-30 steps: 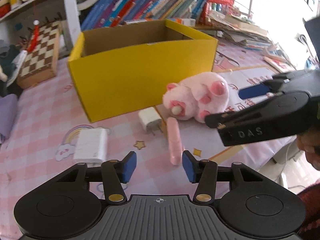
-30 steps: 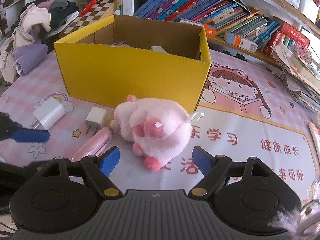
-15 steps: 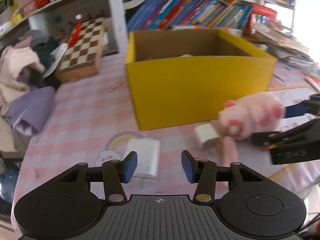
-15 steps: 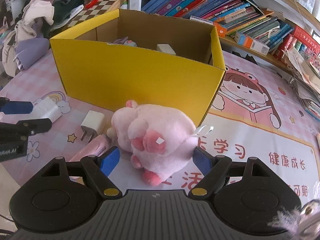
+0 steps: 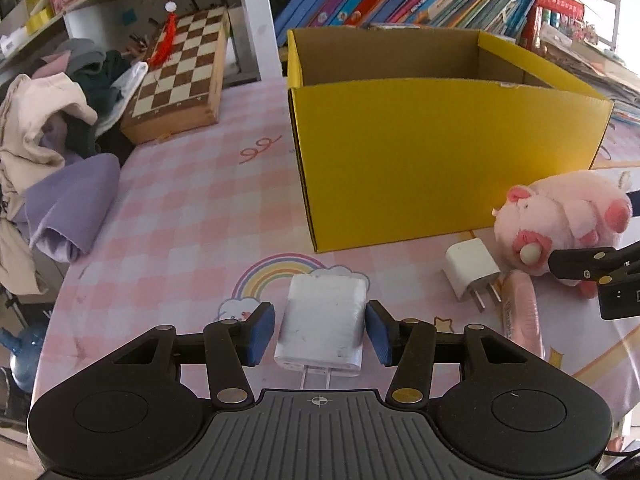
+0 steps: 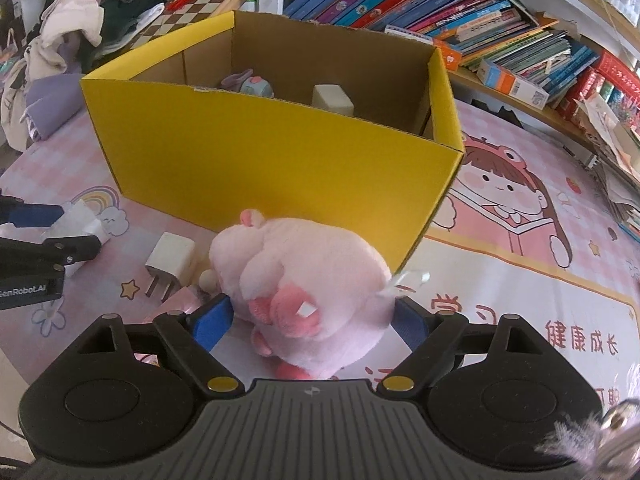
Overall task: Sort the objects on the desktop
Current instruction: 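Grasp the white charger with the left tool while the right tool grasps the pink pig, then lift the charger and pink pig and carry both over the yellow box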
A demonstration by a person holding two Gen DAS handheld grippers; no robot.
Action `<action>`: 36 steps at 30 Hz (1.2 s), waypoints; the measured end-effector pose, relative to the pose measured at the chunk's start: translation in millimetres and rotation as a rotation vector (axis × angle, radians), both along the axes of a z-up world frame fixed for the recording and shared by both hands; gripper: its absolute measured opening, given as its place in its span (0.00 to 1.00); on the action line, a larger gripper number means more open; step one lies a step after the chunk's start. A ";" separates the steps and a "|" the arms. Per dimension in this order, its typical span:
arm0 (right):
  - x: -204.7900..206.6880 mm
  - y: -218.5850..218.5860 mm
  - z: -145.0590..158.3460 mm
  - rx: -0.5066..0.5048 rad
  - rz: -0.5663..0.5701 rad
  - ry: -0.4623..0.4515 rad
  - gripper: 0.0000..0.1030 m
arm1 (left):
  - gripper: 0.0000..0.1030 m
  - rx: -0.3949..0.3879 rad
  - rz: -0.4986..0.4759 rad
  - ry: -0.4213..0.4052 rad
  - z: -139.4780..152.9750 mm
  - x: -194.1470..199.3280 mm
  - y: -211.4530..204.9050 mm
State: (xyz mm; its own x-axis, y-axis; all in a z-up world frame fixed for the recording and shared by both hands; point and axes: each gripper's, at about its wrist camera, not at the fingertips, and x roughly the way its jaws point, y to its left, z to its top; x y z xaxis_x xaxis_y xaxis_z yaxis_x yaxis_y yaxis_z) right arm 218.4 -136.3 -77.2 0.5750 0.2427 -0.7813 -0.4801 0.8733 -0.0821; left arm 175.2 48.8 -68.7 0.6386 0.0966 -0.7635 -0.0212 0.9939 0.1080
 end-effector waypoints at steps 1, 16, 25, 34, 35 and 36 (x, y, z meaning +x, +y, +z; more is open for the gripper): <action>0.8 1.0 -0.8 -0.001 0.005 0.003 0.82 | 0.48 -0.002 -0.001 0.008 -1.5 1.2 0.2; -0.7 0.6 -3.2 0.017 0.008 0.008 0.66 | 0.41 -0.086 0.010 0.014 -3.0 -1.8 9.0; -14.5 -7.2 8.9 0.049 -0.027 -0.016 0.59 | 0.40 -0.123 -0.016 -0.019 8.2 -12.0 10.2; -32.6 -9.5 23.6 0.064 -0.052 -0.067 0.59 | 0.41 -0.135 -0.051 -0.079 27.7 -26.4 7.0; -34.3 -10.3 25.4 0.066 -0.058 -0.073 0.59 | 0.41 -0.136 -0.053 -0.086 29.8 -27.9 7.2; -36.0 -11.2 27.3 0.069 -0.065 -0.079 0.59 | 0.41 -0.137 -0.055 -0.093 32.0 -29.4 7.4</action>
